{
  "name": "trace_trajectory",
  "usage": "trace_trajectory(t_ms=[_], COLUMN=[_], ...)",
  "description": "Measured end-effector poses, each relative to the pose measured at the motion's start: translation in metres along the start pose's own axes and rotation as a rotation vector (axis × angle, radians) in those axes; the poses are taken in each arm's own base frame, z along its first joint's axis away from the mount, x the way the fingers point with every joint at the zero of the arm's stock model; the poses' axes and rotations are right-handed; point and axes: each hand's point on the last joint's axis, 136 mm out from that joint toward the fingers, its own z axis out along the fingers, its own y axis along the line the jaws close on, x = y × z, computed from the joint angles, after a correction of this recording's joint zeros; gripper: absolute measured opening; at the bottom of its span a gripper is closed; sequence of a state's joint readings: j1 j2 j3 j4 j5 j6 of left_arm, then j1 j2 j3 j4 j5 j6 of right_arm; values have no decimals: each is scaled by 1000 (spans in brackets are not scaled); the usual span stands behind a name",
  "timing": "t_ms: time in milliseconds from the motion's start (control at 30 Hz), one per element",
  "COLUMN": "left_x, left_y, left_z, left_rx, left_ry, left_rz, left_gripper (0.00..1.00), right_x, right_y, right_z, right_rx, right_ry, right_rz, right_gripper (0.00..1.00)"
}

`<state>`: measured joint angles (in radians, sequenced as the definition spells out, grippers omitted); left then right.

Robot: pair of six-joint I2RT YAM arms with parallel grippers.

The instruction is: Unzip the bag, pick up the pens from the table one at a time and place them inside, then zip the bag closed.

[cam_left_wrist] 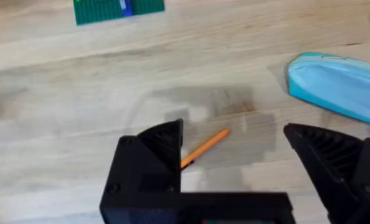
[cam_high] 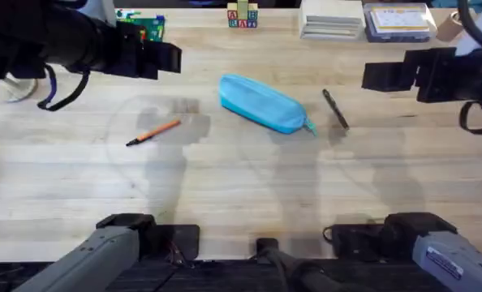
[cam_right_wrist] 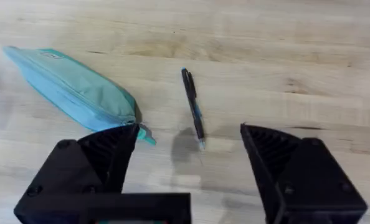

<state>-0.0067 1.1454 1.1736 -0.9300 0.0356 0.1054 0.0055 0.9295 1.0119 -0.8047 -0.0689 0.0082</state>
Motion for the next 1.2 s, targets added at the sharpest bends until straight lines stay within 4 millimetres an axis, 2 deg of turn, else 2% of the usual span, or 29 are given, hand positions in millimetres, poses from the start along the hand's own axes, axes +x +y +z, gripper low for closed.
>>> trace_trajectory(t_ms=[300, 567, 800, 933, 1100, 1200], left_x=[-3, 1, -19, -28, -50, -50], left_y=[-28, -50, -64, -72, -77, -78], left_z=[0, 23, 37, 46, 67, 74], left_rx=[160, 332, 508, 575, 591, 604], left_ry=[-30, 39, 99, 62, -56, -61], left_rz=[221, 423, 632, 726, 817, 831], left_gripper=[991, 992, 991, 991, 993, 993], right_x=[0, 0, 0, 0, 0, 0], right_y=[0, 0, 0, 0, 0, 0], right_z=[0, 0, 0, 0, 0, 0], right_rx=[0, 0, 0, 0, 0, 0], right_ry=[0, 0, 0, 0, 0, 0], right_rz=[0, 0, 0, 0, 0, 0], right_gripper=[996, 996, 997, 997, 996, 997])
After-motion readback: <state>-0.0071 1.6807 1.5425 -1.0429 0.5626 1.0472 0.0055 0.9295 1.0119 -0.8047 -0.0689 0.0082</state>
